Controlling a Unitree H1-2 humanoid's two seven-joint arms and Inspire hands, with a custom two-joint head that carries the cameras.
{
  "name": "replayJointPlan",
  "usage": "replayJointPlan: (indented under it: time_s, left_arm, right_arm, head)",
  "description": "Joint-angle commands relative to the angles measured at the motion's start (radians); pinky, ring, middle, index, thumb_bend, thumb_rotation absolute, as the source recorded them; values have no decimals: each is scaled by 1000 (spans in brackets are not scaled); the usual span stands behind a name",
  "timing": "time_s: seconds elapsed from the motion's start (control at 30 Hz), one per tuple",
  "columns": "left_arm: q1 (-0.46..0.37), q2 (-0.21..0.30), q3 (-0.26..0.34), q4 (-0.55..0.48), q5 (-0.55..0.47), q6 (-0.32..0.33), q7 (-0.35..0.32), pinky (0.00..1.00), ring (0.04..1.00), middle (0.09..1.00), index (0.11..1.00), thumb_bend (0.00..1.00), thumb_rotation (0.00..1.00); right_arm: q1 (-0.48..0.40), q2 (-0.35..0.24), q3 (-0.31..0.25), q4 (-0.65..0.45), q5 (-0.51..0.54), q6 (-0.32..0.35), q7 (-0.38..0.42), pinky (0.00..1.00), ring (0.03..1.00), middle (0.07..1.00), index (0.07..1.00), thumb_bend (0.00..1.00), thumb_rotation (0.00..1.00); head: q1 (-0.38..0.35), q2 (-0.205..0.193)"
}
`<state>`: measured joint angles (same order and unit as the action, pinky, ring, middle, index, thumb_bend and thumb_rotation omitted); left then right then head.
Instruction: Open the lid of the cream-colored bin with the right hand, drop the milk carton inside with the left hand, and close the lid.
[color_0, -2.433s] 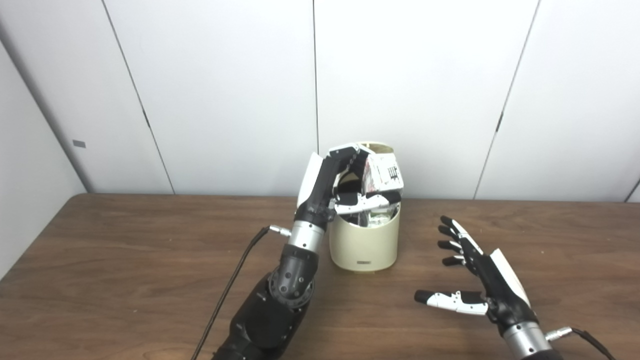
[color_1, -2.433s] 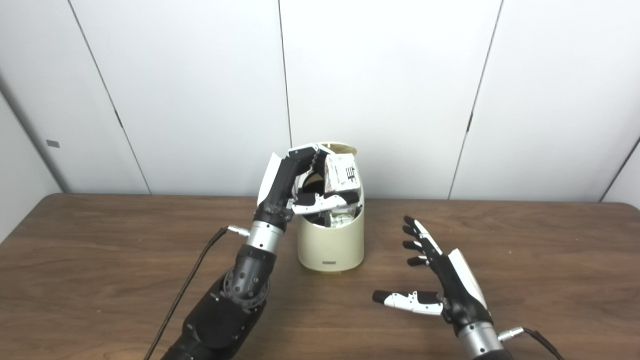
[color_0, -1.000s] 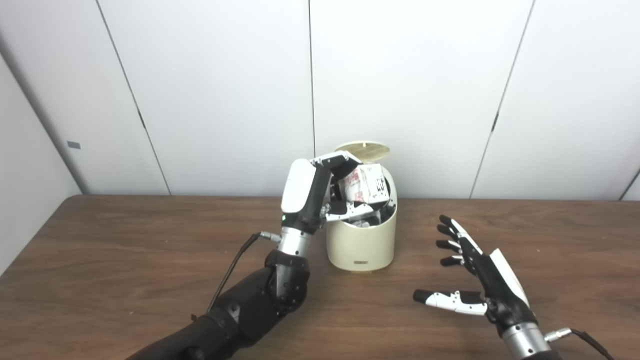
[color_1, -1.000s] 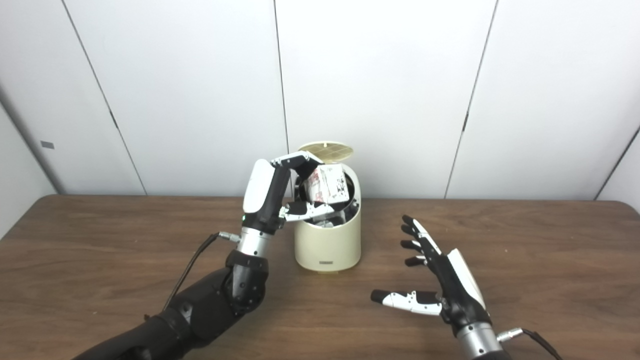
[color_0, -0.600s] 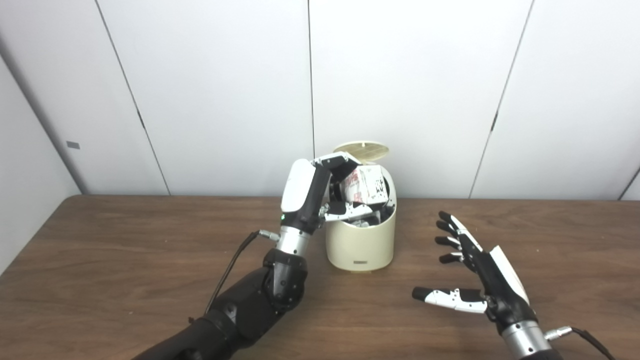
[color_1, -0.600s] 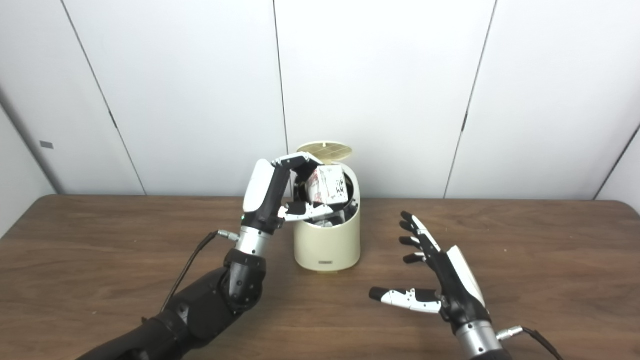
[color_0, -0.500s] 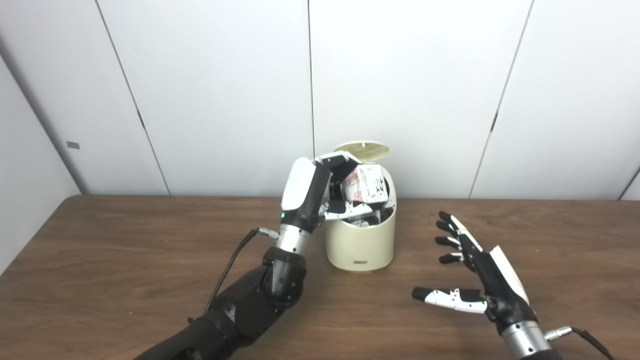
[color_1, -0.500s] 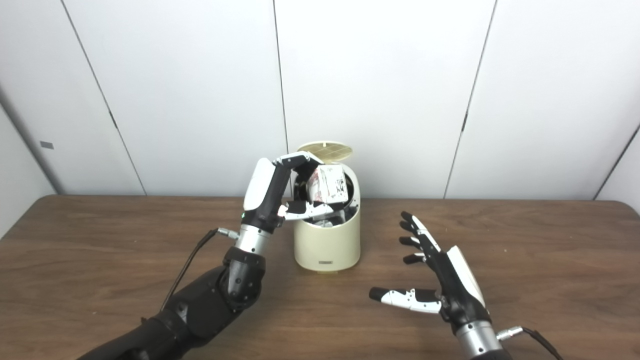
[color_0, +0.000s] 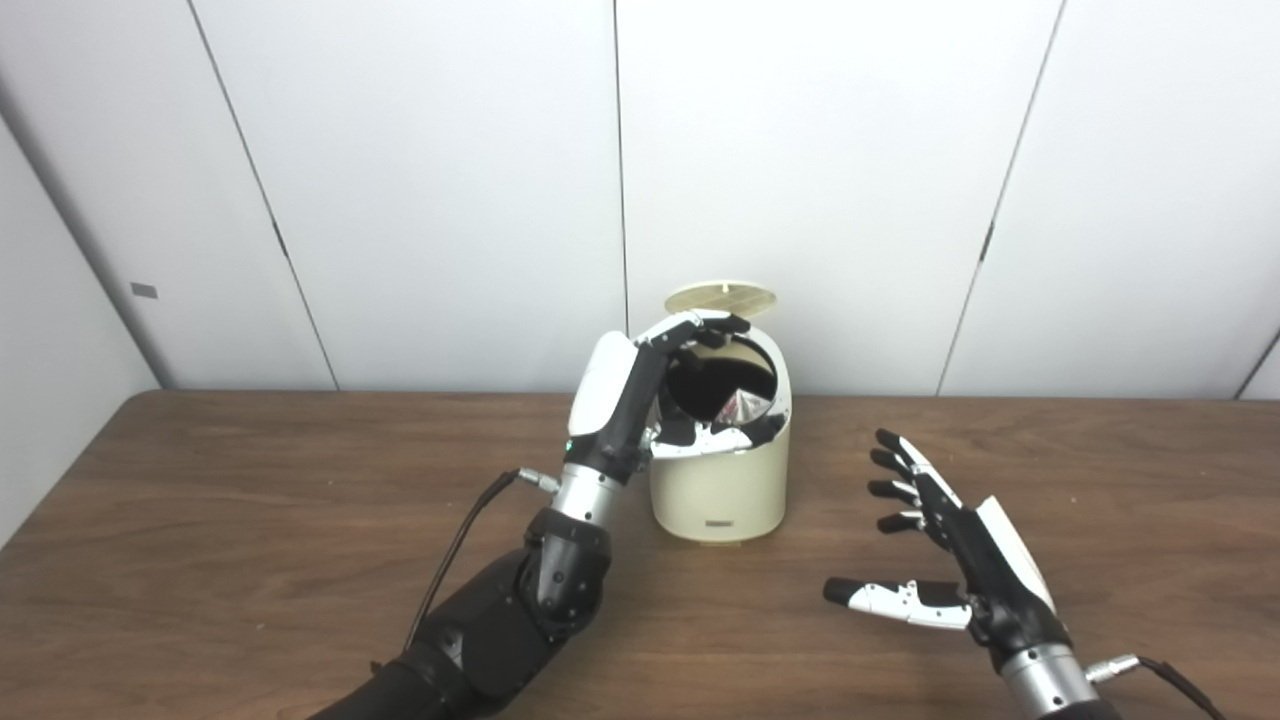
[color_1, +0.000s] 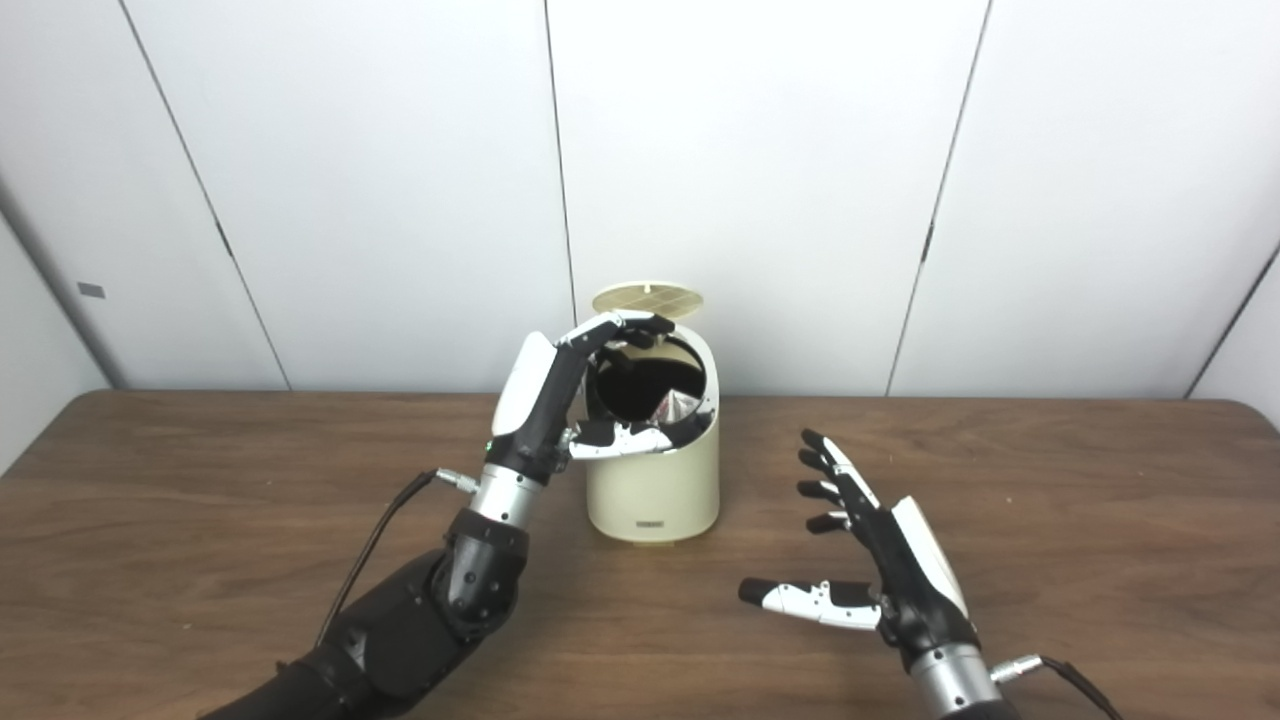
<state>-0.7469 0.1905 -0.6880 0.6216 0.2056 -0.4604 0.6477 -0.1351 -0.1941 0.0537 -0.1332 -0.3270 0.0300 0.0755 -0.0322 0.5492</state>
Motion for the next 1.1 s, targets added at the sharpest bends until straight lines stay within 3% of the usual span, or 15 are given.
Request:
replayJointPlan:
  time_s: [0.0,0.17,0.4,0.57,0.77,0.87,1.0,1.07]
  left_arm:
    - [-27,20,20,-34,10,-10,2,549,668,718,715,843,201]
    - [-12,33,35,-76,10,-10,1,537,643,696,701,820,187]
    - [35,72,68,-198,-5,-10,1,483,556,618,640,751,82]
    - [92,111,152,-318,-66,-10,-91,483,548,597,619,680,25]
    - [154,146,312,-425,-186,-9,-341,623,728,765,759,693,70]
    - [190,137,399,-463,-250,-8,-438,637,739,789,796,713,108]
    - [253,124,490,-538,-331,91,-530,628,722,793,818,732,207]
    - [290,112,530,-582,-334,152,-549,585,701,776,808,718,183]
  right_arm:
    - [-32,-9,-6,-25,12,-34,-11,680,825,908,936,789,346]
    - [-31,-8,-6,-32,16,-22,-5,689,828,910,937,791,340]
    - [-30,-10,-8,-27,20,-28,-4,685,829,908,935,778,314]
    - [-33,-16,-10,-28,24,-37,-1,679,829,910,934,767,319]
    - [-37,-20,-8,-12,26,-50,-4,659,822,908,929,775,317]
    - [-37,-22,-4,-13,20,-48,-4,667,822,910,934,782,343]
    - [-38,-24,-6,-14,26,-41,-2,674,823,908,935,778,331]
    - [-39,-23,-7,-22,30,-33,0,682,826,905,934,780,323]
  head:
    - [-1,1]
    - [5,2]
    - [12,3]
    - [18,3]
    - [24,3]
    - [27,4]
    - [31,6]
    - [34,8]
